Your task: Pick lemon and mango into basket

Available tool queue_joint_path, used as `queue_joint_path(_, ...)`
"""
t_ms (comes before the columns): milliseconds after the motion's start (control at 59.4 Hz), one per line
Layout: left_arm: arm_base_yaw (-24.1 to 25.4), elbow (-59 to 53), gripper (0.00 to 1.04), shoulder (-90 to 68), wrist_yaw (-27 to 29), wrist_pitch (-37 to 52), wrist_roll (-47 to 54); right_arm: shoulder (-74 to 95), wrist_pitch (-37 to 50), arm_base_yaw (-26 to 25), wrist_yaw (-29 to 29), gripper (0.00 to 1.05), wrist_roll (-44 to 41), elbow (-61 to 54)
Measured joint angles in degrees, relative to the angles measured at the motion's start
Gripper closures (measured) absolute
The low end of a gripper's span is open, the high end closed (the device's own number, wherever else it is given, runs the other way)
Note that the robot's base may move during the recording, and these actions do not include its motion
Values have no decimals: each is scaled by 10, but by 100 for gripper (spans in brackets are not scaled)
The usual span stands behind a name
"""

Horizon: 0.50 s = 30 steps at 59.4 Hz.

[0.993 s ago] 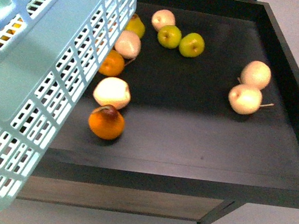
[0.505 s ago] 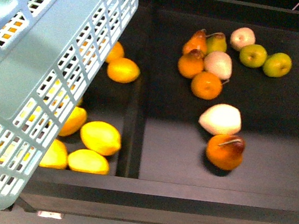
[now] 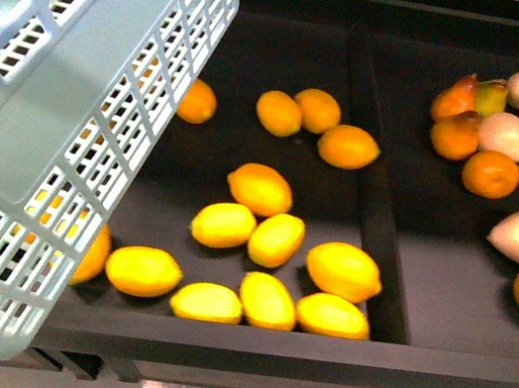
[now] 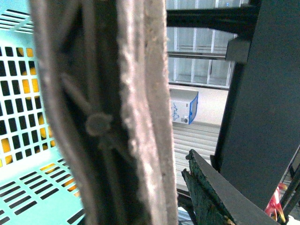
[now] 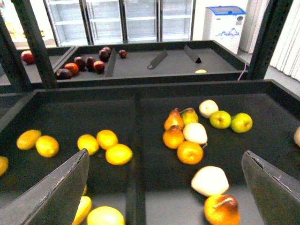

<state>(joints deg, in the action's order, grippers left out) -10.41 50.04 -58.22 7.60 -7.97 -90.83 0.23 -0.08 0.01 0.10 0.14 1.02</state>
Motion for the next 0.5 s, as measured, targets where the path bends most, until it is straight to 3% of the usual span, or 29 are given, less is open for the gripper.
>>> queue_joint_path(505, 0, 0, 77, 0, 0, 0, -1, 0, 0, 0, 1, 9, 0, 0)
